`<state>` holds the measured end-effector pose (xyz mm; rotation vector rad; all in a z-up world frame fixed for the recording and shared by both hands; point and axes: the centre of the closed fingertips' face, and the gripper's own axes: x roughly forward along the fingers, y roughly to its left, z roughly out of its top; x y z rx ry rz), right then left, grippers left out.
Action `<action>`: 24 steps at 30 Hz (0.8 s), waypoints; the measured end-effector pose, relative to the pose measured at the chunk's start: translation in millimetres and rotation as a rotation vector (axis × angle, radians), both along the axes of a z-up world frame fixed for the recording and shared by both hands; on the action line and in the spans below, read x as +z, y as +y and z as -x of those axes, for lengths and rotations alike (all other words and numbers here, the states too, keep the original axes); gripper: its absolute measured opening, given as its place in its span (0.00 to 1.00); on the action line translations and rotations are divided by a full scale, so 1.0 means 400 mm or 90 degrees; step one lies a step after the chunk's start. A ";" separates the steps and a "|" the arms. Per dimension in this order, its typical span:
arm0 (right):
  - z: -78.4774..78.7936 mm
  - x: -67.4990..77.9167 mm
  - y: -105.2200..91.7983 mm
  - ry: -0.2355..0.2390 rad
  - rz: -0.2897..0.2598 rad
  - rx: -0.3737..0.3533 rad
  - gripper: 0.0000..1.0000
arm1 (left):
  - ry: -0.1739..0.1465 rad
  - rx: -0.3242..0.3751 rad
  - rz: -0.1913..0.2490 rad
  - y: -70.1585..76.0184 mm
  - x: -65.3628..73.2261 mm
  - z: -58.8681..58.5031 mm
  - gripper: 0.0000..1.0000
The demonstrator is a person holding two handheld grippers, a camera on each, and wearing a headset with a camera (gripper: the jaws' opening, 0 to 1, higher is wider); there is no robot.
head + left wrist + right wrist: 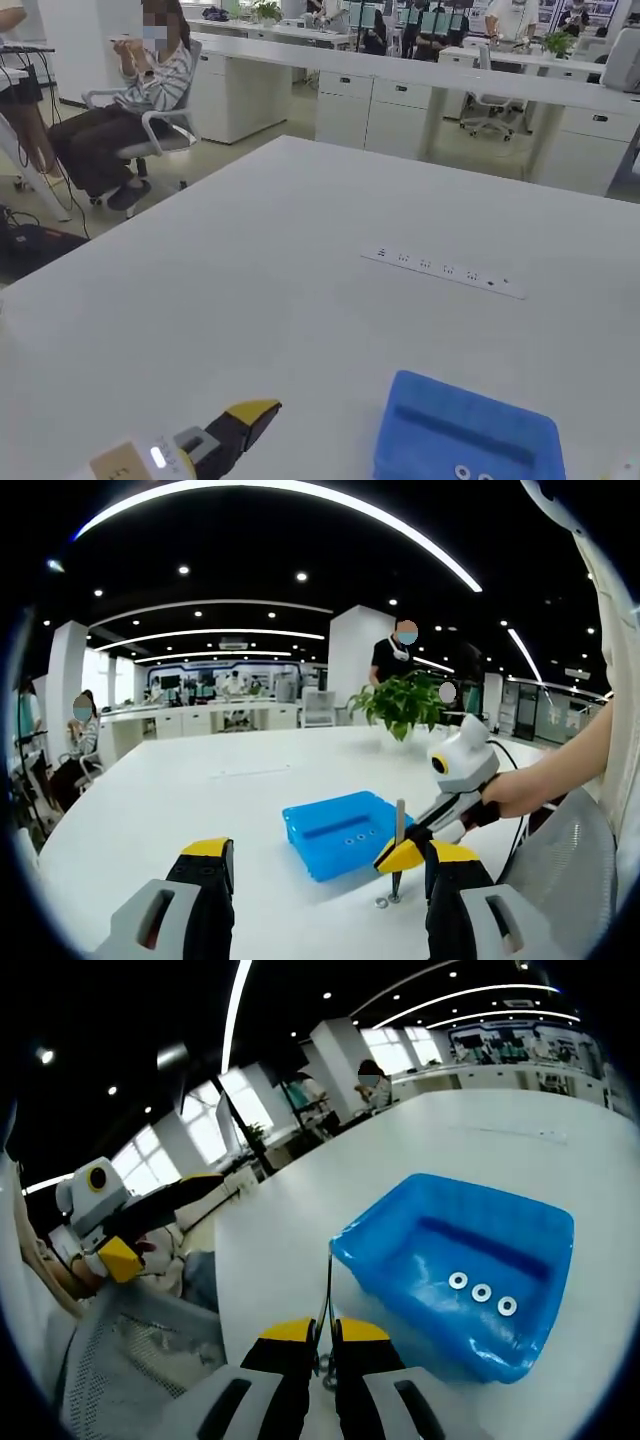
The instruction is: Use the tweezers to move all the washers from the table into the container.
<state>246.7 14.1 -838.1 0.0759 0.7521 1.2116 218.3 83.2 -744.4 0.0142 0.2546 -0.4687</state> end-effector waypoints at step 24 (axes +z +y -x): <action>0.075 -0.007 0.019 -0.160 0.065 0.125 0.05 | 0.000 -0.001 -0.004 -0.001 -0.002 0.003 0.79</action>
